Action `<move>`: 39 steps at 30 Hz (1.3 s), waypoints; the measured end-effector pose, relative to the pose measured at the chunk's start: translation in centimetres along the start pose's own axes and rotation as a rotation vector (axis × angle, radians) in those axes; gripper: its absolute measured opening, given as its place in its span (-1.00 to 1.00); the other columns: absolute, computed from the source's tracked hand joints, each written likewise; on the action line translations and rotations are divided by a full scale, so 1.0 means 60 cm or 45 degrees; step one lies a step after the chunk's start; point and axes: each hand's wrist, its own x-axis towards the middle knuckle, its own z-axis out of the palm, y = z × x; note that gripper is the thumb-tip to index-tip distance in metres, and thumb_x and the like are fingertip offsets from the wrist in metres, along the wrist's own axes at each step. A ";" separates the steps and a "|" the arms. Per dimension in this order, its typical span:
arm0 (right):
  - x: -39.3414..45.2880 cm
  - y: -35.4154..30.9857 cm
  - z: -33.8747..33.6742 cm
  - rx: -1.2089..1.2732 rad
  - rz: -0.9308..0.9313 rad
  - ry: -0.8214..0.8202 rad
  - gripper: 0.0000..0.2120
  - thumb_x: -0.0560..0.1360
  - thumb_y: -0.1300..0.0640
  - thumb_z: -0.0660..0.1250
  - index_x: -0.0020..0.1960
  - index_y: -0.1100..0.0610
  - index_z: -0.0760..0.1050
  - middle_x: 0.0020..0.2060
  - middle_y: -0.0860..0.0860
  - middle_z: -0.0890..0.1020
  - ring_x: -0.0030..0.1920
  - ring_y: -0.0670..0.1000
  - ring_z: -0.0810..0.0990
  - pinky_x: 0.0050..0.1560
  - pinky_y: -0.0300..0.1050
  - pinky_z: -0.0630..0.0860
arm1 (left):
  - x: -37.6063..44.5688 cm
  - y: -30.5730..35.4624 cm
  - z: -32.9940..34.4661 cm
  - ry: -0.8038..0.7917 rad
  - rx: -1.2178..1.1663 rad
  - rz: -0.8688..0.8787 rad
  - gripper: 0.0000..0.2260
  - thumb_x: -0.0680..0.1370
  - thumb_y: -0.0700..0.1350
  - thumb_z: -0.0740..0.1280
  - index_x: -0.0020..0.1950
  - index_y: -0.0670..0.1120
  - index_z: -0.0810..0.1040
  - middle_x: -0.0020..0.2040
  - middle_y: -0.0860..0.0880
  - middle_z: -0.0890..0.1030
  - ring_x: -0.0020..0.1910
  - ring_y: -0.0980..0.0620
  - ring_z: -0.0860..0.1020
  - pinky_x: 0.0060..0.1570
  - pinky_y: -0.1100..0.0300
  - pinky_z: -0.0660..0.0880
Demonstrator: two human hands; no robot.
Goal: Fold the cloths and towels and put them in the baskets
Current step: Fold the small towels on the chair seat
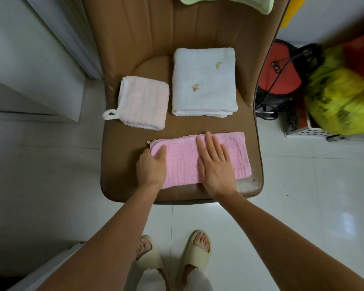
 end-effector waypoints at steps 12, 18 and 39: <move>-0.012 -0.055 0.037 -0.216 -0.097 -0.091 -0.47 0.63 -0.02 -0.10 0.57 0.04 -0.09 0.55 0.08 -0.03 0.55 0.09 -0.09 0.51 0.08 -0.08 | -0.026 -0.052 -0.061 0.152 -0.310 -0.043 -0.68 0.62 0.02 0.20 0.13 -0.24 0.47 -0.04 -0.07 0.51 -0.05 0.03 0.46 -0.09 0.20 0.35; 0.000 -0.051 -0.011 0.039 -0.197 -0.121 -0.47 0.62 -0.02 -0.02 0.56 0.06 0.03 0.54 0.11 0.01 0.54 0.09 -0.07 0.51 0.04 -0.07 | -0.044 -0.010 -0.072 0.061 -0.419 -0.072 -0.70 0.64 0.01 0.14 0.25 -0.16 0.40 0.04 -0.01 0.47 -0.03 0.08 0.43 -0.16 0.26 0.34; 0.031 -0.008 -0.163 1.053 1.006 -0.323 -0.72 0.43 0.24 0.36 0.12 0.25 0.45 -0.03 0.10 0.56 0.08 0.12 0.56 0.00 0.01 0.55 | -0.097 0.055 -0.083 -0.370 -0.567 -0.240 -0.86 0.55 -0.06 0.34 0.08 -0.04 0.54 0.06 -0.03 0.61 0.06 -0.01 0.57 0.16 -0.05 0.52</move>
